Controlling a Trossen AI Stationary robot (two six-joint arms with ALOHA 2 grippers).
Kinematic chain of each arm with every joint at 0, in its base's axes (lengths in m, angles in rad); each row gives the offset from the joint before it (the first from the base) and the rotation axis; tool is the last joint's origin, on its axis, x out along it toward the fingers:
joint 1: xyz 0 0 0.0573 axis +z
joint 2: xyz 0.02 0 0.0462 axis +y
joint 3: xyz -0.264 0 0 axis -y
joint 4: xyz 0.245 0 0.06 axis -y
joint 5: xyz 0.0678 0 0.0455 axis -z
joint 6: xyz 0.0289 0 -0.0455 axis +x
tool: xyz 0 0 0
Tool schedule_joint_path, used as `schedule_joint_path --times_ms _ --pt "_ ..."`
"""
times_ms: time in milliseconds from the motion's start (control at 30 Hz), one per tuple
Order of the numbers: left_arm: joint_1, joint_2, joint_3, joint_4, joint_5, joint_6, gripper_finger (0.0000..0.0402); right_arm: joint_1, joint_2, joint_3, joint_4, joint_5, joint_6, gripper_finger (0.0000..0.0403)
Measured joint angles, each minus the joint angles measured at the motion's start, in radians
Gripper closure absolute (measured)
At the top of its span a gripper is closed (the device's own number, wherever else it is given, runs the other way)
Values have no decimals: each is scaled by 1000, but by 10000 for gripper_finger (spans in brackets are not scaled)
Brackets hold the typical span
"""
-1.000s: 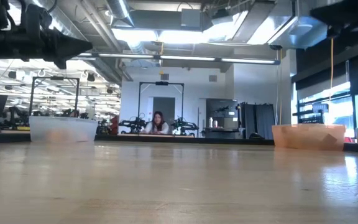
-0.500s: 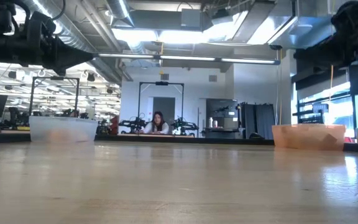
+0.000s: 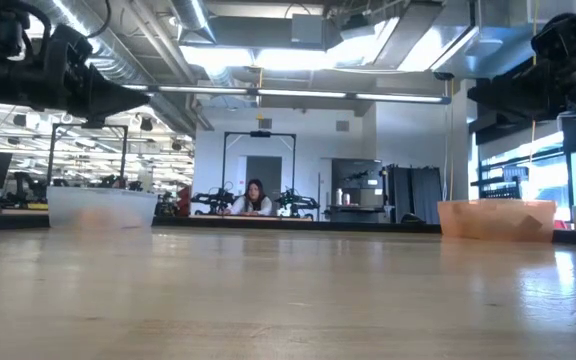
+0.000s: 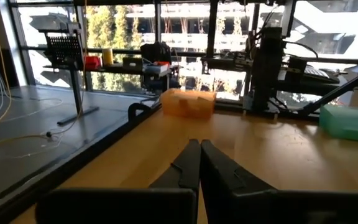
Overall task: Sort & place blocks by color
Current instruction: Return to Home Position
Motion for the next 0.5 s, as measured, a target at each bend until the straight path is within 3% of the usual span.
schedule_joint_path --times_ms 100,500 --pt "0 0 0 -73 -1 -11 402 0 1 0 -1 3 29 403" --pt "0 23 1 -69 -27 -28 401 0 10 0 -3 8 131 402"
